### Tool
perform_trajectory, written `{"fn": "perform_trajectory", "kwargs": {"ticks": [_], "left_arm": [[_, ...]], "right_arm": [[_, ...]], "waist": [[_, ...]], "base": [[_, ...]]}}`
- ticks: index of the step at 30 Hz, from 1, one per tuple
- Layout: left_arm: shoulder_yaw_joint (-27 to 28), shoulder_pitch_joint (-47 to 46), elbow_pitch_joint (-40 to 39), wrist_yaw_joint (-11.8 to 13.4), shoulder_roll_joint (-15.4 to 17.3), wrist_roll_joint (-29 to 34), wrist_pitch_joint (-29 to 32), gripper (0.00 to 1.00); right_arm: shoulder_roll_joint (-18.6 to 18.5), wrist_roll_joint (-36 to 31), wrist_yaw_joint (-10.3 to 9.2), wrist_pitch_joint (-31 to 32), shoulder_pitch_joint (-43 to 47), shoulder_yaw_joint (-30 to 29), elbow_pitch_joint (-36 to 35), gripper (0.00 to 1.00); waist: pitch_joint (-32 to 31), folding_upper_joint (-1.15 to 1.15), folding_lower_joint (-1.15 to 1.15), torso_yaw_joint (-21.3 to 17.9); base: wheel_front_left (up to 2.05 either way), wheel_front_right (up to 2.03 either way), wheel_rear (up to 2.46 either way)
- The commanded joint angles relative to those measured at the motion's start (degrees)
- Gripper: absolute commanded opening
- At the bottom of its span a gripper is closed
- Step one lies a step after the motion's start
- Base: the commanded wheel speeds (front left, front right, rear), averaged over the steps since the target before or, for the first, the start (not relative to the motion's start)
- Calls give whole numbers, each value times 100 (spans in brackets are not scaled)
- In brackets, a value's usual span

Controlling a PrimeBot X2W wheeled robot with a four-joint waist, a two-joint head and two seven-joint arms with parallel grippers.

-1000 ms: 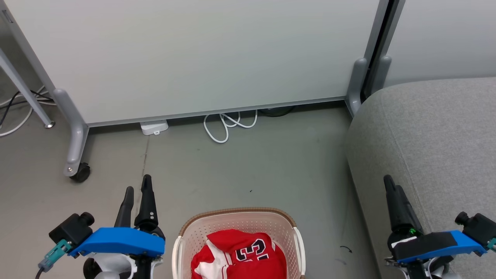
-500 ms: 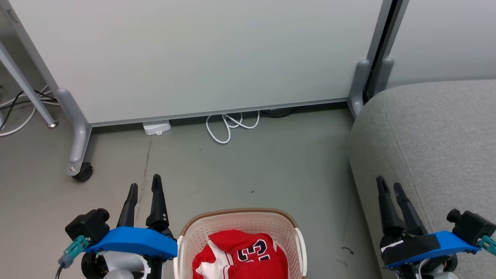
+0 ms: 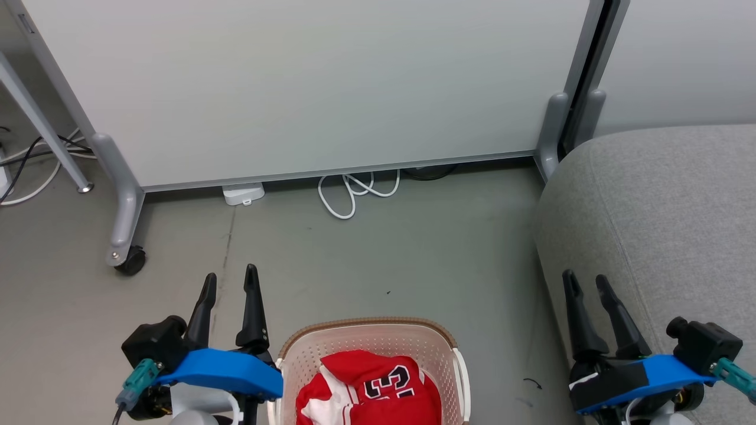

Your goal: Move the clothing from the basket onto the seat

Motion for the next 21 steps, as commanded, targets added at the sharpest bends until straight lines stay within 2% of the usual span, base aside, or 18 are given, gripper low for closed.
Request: {"fn": "perform_trajectory", "kwargs": {"ticks": [1, 21], "left_arm": [[-40, -146, -22, 33, 40, 195, -62, 100], [-274, -199, 164, 82, 35, 1286, -328, 100]], "right_arm": [[-40, -190, 11, -63, -24, 29, -38, 100], [-45, -1296, 13, -327, 23, 71, -58, 100]], "waist": [[1, 0, 0, 6], [6, 0, 0, 93]], "base": [[0, 0, 0], [0, 0, 0]]}}
